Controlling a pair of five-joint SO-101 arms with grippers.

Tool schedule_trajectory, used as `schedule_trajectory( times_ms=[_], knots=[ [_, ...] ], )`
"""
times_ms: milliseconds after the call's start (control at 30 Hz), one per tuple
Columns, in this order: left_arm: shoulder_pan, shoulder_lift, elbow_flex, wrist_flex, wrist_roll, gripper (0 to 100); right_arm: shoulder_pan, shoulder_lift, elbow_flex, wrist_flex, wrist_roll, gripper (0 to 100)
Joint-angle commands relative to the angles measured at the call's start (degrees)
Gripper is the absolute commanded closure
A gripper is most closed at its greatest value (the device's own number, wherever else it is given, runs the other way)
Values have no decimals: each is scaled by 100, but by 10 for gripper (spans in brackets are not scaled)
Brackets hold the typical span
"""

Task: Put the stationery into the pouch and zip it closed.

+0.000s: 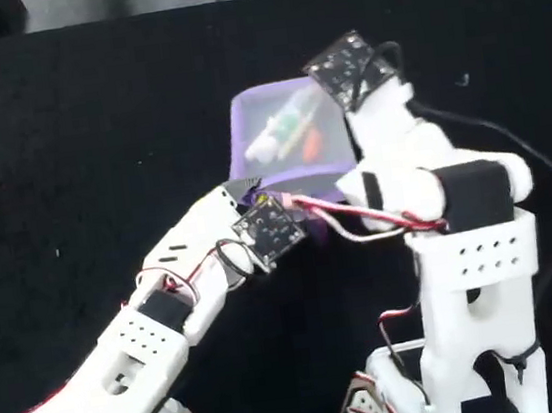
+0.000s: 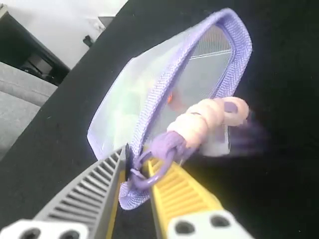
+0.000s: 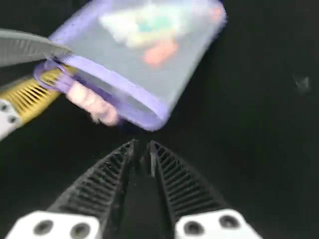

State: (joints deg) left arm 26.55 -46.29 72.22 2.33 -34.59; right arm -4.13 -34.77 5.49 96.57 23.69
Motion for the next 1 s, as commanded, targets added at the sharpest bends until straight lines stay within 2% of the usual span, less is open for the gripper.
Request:
schedule_trajectory(
  times_ms=[0,100,267,400,500,600,700,800,967],
  knots=[
    [-119,-62,-57,-62,-18,971,484,-127,-295,-149,123,988],
    [-119,-62,-75,-62,-18,971,413,-127,-189,-149,123,987],
    [-119,-62,-110,-62,18,971,-149,-171,453,-492,88,982],
    [-119,-88,-119,-70,35,971,-651,-171,1200,-993,79,872],
    [-127,-369,-119,-35,404,971,-853,-180,1701,-1477,62,813],
    [-268,-844,-48,-9,791,971,-870,-180,2079,-2022,-167,823],
    [-382,-1196,-119,413,844,971,-879,-180,2273,-2391,-255,838],
    [-347,-1477,-154,730,844,971,-1090,-180,2343,-2558,-431,847],
    [-365,-1503,-145,721,844,971,-1512,-488,2440,-2585,-492,846]
  ],
)
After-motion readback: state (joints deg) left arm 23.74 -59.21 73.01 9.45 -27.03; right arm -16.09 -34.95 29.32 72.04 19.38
